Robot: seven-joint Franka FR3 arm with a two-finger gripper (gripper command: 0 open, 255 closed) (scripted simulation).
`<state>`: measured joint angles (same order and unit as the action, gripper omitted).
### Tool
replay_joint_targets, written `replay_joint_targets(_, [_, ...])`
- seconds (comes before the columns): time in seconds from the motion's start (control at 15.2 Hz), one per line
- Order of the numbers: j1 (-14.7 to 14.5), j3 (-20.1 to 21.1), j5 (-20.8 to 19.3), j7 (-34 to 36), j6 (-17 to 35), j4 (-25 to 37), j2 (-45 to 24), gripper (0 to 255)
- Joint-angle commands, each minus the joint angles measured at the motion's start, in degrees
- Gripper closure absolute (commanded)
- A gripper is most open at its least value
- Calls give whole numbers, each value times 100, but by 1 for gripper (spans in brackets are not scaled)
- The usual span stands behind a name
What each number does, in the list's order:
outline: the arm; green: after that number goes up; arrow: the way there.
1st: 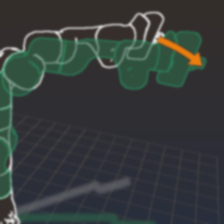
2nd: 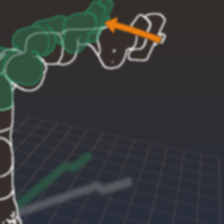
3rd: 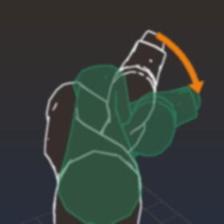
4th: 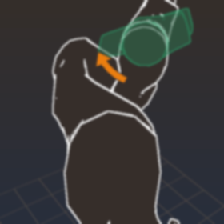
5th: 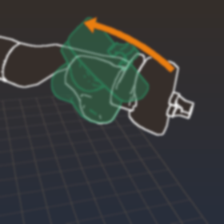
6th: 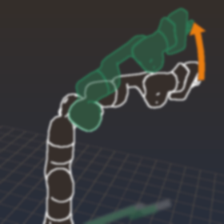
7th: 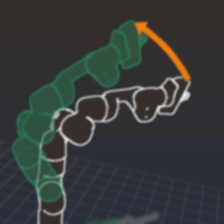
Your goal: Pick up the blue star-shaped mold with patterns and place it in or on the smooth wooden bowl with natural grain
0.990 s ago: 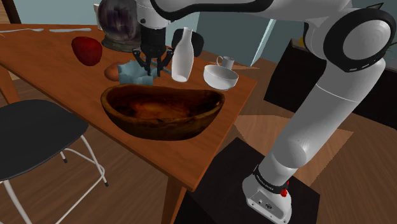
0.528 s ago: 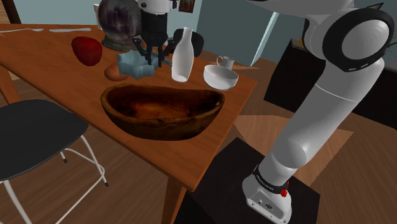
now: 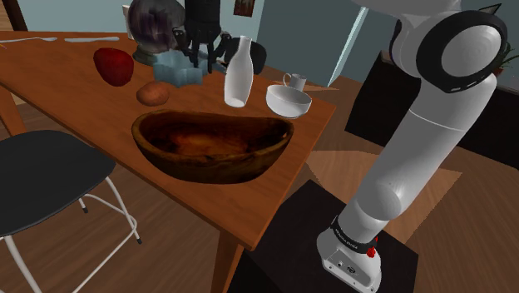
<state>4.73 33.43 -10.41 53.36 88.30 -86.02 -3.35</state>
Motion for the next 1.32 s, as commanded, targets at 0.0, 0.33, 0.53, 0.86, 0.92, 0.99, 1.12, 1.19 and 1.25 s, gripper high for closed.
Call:
replay_joint_targets(0.0, [-20, 11, -41, -3, -180, 236, -69, 255])
replay_joint_targets(0.33, [-102, 53, -164, 9, -644, 860, -270, 255])
replay_joint_targets(0.53, [-176, 82, -265, 23, -944, 1283, -426, 255])
replay_joint_targets(0.86, [-203, 140, -126, 105, -1166, 1266, -160, 255])
replay_joint_targets(0.92, [-182, 150, 0, 134, -1135, 1055, 52, 255])
replay_joint_targets(0.99, [-171, 157, 121, 162, -1114, 861, 257, 255])
replay_joint_targets(1.12, [-175, 164, 352, 220, -1095, 515, 648, 255])
replay_joint_targets(1.19, [-189, 165, 461, 251, -1097, 361, 833, 255])
replay_joint_targets(1.25, [-208, 168, 566, 284, -1105, 219, 1012, 255])
